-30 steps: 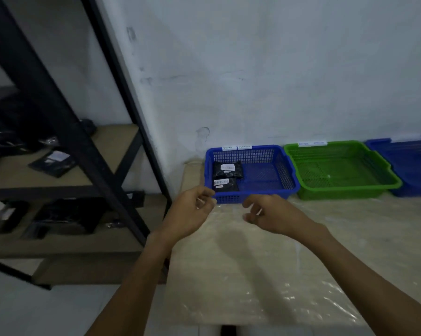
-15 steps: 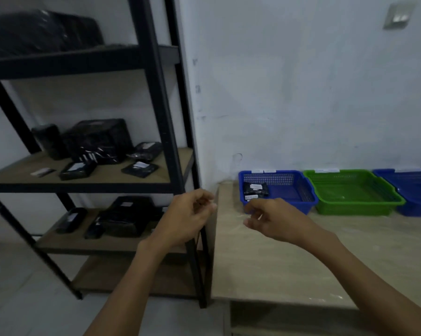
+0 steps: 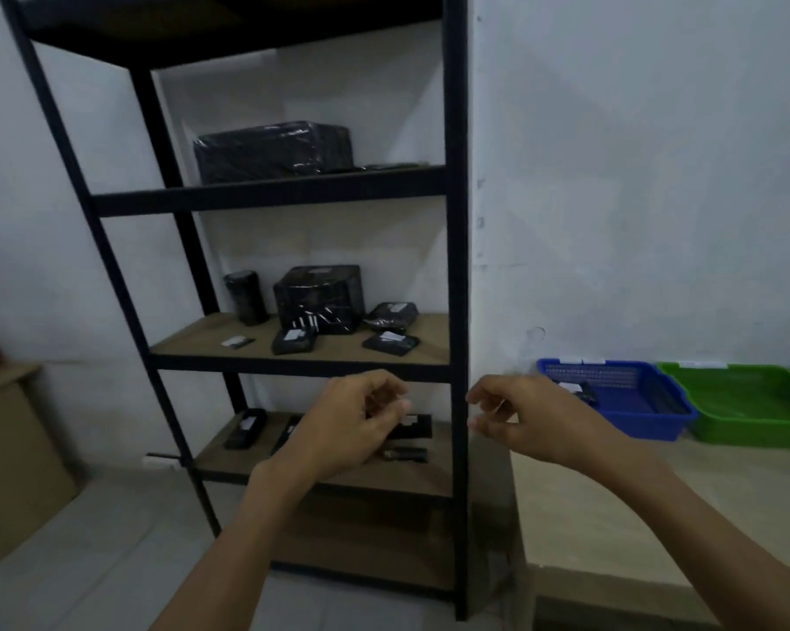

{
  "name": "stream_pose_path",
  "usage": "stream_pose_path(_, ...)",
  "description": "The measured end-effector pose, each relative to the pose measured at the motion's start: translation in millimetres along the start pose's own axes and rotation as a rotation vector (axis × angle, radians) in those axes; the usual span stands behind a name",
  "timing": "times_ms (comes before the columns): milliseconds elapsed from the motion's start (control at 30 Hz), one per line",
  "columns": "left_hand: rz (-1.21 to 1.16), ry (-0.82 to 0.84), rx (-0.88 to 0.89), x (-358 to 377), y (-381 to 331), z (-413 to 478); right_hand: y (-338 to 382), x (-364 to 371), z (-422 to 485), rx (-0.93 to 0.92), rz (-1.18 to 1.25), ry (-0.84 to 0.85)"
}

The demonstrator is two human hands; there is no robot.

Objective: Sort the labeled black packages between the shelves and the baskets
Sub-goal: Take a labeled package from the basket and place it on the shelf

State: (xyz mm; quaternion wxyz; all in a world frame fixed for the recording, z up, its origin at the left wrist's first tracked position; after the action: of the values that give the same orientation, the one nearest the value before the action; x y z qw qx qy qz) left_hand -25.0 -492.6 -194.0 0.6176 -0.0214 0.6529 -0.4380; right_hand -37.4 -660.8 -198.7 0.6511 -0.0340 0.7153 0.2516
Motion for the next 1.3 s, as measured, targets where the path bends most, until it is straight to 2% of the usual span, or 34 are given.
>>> stream_pose_path(233,0.044,-0.101,0.011,-88.4,36.1,-4.8,63.6,-34.8,69.8,-0.086,-0.103,-0.055)
stream_pose_path(500,0.101,-0.218,0.031,-177.4,83.8,26.1,98.0,-87.4,168.0,-0.139,-0.158,-0.146)
stream_pose_path(833,0.124,-0.178,0.135,-248.8,139.4,129.4,88.2,-133.7,282.1,-0.038,-0.254,-0.228)
stream_pose_path(967,0.268,-0.196,0.233,-279.8,131.6,181.4,74.9,-165.4,307.5,0.018,-0.262,-0.338)
stream_pose_path(1133,0.361,-0.344,0.425,-319.0,95.1,244.7,48.5,-227.5,316.8,0.050,-0.154,-0.590)
stream_pose_path(1233,0.436,-0.392,0.437,-326.9,86.5,282.8,24.7,-262.6,323.8,0.079,-0.139,-0.748)
stream_pose_path(1300,0.471,-0.405,0.400,-327.4,91.4,308.0,8.6,-279.0,337.9,0.116,-0.132,-0.767)
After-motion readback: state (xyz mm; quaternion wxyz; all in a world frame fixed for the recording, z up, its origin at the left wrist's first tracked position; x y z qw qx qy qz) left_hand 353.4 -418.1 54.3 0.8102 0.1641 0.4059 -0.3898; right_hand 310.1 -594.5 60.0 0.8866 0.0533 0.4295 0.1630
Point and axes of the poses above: each hand's wrist, its own z-axis towards the middle knuckle, its own x-axis out of the palm, y = z × x, the point moved 10 cm from there along z, towards the middle knuckle, and after that the axes turned 15 degrees about y, right-handed, at the moved point
